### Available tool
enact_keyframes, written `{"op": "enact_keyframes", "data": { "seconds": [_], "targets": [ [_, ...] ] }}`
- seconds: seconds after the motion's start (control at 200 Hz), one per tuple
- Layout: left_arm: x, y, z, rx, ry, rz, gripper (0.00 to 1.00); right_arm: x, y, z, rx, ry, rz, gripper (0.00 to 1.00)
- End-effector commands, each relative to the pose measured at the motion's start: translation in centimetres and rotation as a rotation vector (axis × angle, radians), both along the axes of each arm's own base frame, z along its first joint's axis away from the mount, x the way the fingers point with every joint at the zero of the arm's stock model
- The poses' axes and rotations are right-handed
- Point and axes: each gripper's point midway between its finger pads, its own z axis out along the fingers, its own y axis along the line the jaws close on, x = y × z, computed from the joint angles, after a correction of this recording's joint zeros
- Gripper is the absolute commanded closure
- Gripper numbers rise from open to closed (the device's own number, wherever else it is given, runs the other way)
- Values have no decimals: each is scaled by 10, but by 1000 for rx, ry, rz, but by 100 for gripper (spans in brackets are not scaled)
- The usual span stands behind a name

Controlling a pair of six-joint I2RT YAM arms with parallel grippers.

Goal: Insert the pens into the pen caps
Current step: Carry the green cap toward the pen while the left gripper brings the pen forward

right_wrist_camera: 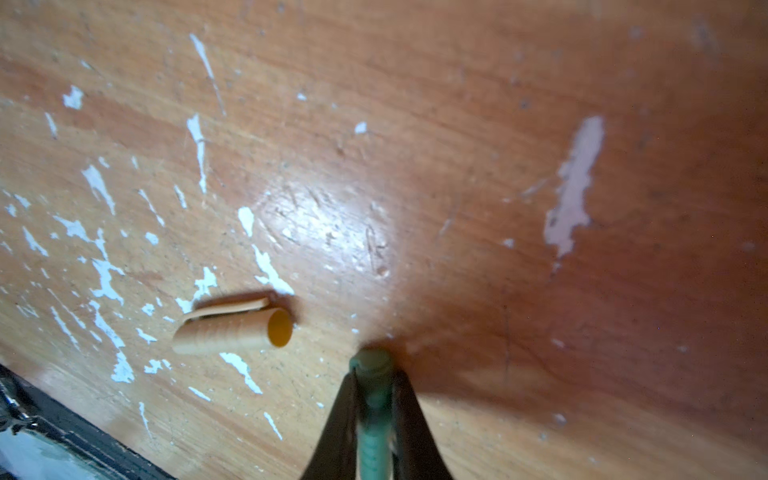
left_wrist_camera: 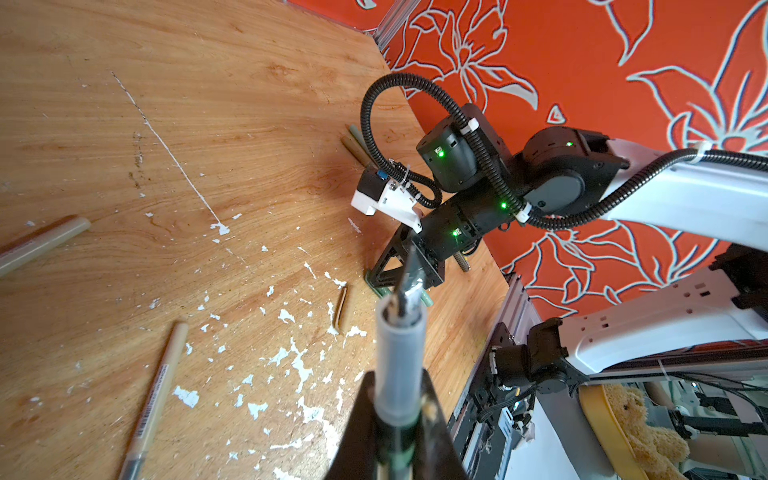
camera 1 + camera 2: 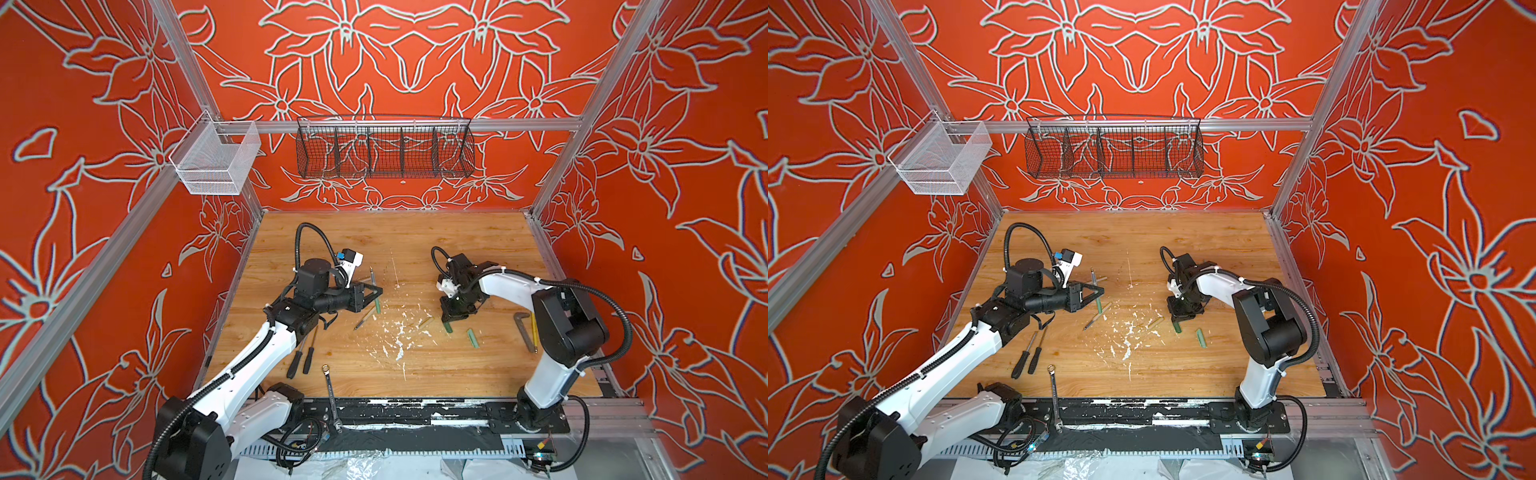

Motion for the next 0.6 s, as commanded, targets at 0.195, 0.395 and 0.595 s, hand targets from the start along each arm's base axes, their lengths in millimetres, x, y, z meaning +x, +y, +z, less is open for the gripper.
{"op": "enact_keyframes", "data": {
  "seconds": [0.195,0.395,0.595],
  "targets": [
    [-7,-16,-17,-6,53,-77,100,-2,-10,6,-80,-35,-47,92],
    [-26,-53,-39,20,83,-220,100,17,-3,35,-26,-135,-128,92],
    [-53,-96,-56,-23,128,-462,100,37,10,73,100,-246,-246,92]
  ]
}}
